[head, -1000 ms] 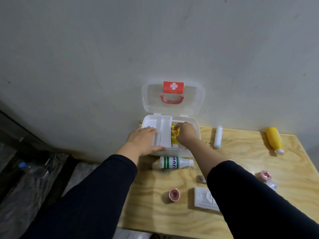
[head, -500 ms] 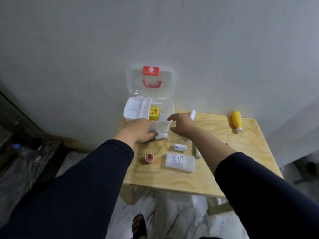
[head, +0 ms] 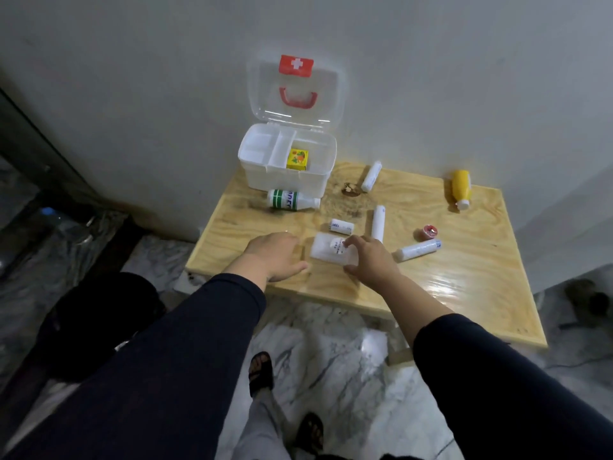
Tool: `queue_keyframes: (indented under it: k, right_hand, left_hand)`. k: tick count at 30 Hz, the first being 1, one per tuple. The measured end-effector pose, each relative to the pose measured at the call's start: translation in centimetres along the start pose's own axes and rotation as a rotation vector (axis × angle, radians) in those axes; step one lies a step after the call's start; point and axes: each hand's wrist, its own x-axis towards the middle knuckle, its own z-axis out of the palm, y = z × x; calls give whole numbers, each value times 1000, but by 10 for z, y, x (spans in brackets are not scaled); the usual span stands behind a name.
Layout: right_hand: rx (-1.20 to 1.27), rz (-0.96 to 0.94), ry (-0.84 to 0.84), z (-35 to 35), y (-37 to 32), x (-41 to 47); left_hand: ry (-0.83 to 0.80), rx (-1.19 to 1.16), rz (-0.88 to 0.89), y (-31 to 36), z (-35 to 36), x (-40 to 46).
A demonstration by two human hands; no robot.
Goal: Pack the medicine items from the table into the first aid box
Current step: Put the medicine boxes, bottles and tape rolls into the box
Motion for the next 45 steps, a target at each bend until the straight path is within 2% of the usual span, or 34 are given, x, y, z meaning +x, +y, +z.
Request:
queue_keyframes:
  k: [7, 13, 17, 24, 33, 40, 45]
  right_hand:
    - [66, -41, 65, -3, 4, -7]
    - [49, -100, 146, -58, -6, 0]
    - [18, -113, 215, -100, -22, 22]
    - [-98, -94, 262, -133, -55, 82]
    - [-215, -8, 219, -111, -87, 168]
    - [-76, 14, 146, -87, -97, 201]
    - [-5, 0, 130, -69, -102, 216]
  left_hand:
    - [-2, 32, -9, -2, -5, 0]
    - [77, -29, -35, 1, -48, 7]
    - [173, -64, -29, -6, -87, 22]
    - [152, 10, -44, -40, -133, 52]
    - [137, -34, -45, -110, -128, 105]
    - [79, -7, 19, -133, -124, 129]
    - [96, 55, 72, -134, -124, 134]
